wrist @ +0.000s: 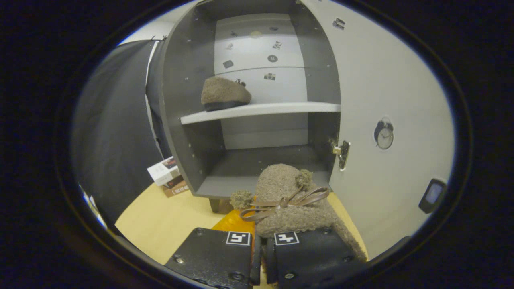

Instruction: Open the shoe cabinet door, grab the shoes and put them into the shoe cabinet, then close the shoe cabinet door.

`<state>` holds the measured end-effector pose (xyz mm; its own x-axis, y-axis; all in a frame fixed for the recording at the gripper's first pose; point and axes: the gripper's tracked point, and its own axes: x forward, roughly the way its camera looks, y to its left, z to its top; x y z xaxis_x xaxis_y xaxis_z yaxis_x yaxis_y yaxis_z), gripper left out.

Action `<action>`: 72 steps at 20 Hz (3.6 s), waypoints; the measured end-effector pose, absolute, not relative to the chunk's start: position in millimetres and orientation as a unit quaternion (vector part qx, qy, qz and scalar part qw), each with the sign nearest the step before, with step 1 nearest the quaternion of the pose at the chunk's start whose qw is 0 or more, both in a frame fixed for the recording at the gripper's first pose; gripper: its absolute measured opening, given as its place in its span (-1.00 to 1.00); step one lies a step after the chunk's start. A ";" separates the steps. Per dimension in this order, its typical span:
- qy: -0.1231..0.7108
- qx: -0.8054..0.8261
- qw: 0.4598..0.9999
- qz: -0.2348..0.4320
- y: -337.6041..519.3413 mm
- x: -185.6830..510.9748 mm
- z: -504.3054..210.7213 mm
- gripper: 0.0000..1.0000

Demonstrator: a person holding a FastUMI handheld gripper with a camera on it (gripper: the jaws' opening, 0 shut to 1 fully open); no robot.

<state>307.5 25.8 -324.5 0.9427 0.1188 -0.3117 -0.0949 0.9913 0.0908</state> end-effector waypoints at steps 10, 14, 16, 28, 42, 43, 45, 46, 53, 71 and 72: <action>0.093 0.035 0.994 0.035 32.7 332.7 -164.3 -0.82; 0.065 0.023 0.997 0.045 51.7 364.3 -122.1 -0.83; 0.057 0.009 0.997 0.044 57.3 389.2 -108.4 -0.83; 0.035 0.015 0.998 0.043 61.9 536.7 -75.9 -0.83; 0.141 0.045 0.989 -0.020 38.5 595.6 -160.6 -0.82; 0.146 0.047 0.988 -0.022 38.5 596.6 -162.7 -0.82; 0.173 0.053 0.983 -0.021 39.8 598.9 -172.0 -0.82; 0.180 0.060 0.981 -0.024 37.3 600.5 -173.4 -0.82; 0.227 0.063 0.971 -0.037 33.8 599.9 -178.3 -0.78; 0.159 -0.017 0.986 -0.041 24.4 517.4 -145.2 0.36; 0.155 -0.012 0.987 -0.040 23.2 508.2 -142.6 0.36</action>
<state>508.2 23.2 -142.6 0.9485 -0.0832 -0.3056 0.0757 0.9965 -0.0364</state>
